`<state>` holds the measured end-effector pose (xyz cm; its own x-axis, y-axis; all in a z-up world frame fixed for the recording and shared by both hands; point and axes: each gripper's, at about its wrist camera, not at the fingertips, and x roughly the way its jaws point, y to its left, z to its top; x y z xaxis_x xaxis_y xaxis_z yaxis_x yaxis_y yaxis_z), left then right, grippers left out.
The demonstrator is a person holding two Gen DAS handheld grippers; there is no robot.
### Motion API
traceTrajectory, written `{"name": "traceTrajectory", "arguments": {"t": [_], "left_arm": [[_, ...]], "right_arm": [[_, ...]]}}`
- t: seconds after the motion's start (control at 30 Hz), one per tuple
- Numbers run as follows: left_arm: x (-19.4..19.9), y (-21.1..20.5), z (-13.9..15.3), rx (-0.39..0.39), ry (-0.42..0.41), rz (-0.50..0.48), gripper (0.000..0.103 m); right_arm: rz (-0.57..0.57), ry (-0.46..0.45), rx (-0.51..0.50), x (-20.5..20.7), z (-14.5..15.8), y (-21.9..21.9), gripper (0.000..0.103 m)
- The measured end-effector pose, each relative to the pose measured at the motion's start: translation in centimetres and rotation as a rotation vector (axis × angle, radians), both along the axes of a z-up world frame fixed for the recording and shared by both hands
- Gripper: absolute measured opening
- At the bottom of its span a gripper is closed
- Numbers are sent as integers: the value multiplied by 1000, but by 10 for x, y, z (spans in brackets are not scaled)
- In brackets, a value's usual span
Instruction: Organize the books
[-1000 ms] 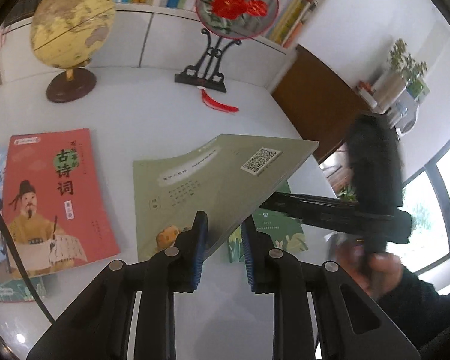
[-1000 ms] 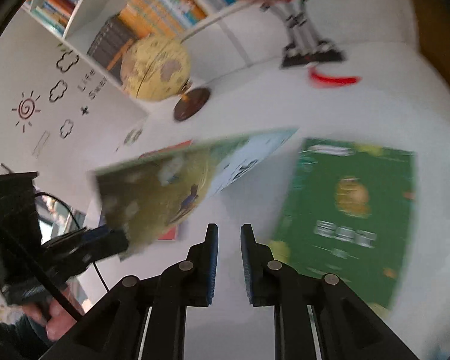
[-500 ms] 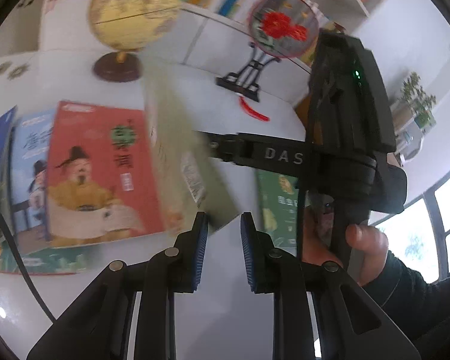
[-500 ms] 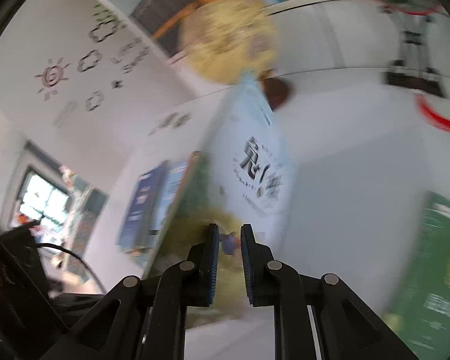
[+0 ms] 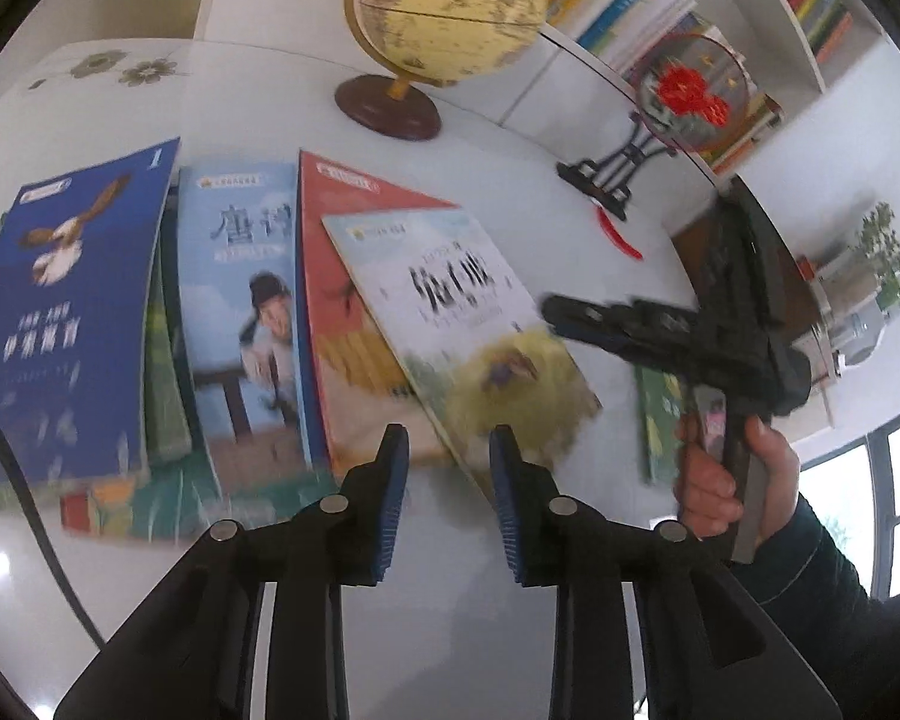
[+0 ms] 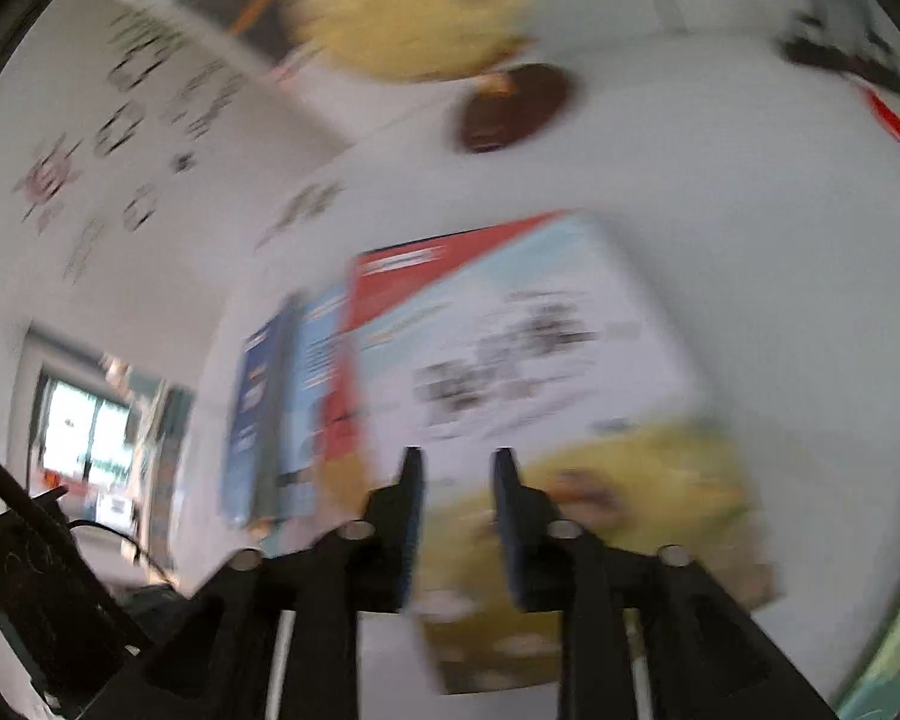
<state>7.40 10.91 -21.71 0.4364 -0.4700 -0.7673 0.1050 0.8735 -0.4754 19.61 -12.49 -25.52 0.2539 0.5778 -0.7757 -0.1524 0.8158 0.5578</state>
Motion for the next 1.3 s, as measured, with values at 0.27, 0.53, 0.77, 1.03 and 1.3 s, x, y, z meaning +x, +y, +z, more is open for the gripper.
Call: {"name": "traceTrajectory", "arguments": {"t": [0.27,0.53,0.77,1.03,1.3], "left_arm": [[31,-3,-30,-4,93,-18,29],[27,26,-27,-15,91,32,67],[25,25,-25,-25,82,4,68],[22,17,-33,-16,108,-34,68],[6,29,-38,3,142,-19,68]], "right_arm": [[18,31,-97,36,-36,-25,58],[124,-8,-75,20,-18,22,58],[-25,-27,-143,39,-27,-10,58],[26,9,-140,38,-33,-8,59],[120,12,6,9,-16,31,59]]}}
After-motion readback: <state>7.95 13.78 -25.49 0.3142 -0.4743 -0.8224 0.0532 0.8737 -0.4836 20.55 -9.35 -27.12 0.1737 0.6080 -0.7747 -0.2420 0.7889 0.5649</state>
